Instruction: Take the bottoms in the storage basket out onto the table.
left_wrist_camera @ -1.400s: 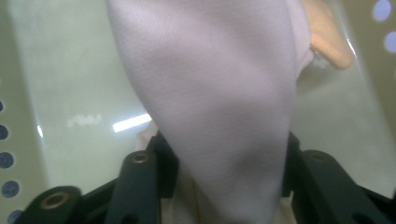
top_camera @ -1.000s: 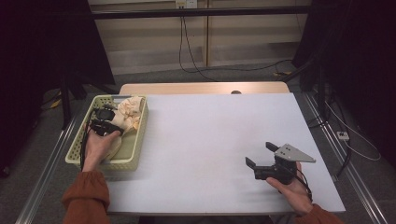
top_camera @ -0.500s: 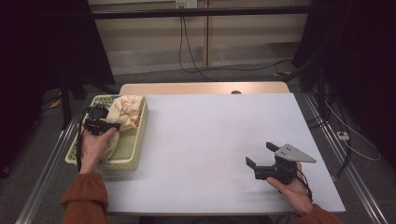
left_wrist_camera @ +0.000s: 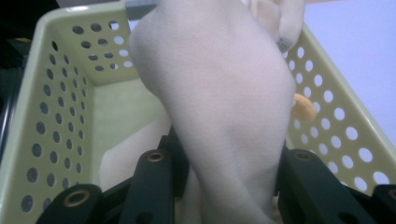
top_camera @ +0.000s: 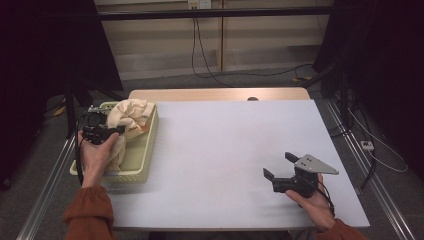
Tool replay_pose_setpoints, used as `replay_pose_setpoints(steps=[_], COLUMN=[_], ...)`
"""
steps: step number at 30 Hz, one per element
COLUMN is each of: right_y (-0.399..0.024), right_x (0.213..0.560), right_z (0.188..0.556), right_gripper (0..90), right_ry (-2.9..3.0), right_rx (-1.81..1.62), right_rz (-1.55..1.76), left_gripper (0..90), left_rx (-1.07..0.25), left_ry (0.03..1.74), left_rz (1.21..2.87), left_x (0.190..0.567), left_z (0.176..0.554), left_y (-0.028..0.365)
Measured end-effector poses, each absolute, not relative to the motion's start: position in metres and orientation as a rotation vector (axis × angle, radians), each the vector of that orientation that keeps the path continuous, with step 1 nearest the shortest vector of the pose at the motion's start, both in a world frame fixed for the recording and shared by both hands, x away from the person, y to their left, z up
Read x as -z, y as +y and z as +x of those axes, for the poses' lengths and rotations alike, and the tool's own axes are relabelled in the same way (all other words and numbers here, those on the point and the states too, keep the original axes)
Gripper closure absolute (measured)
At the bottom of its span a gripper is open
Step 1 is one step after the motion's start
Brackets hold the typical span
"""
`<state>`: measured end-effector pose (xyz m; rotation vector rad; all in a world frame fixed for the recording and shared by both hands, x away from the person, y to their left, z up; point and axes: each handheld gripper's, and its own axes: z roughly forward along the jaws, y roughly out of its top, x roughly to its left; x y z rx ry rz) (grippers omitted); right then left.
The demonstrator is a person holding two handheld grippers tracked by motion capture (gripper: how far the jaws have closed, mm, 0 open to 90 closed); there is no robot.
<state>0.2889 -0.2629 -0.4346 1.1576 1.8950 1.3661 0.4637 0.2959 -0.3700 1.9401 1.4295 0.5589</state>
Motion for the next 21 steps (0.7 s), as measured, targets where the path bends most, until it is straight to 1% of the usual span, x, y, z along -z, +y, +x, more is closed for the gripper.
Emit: replay_pose_setpoints(steps=[21], right_y=[-0.263], right_x=[0.435], right_z=[0.289], right_gripper=[3.7], right_ry=[1.899], right_rx=[-1.374], right_rz=[1.156], left_gripper=[66.9], left_rx=[-0.711], left_ry=[1.275], left_rz=[1.801], left_x=[0.357], left_z=[0.449], left_y=[0.301])
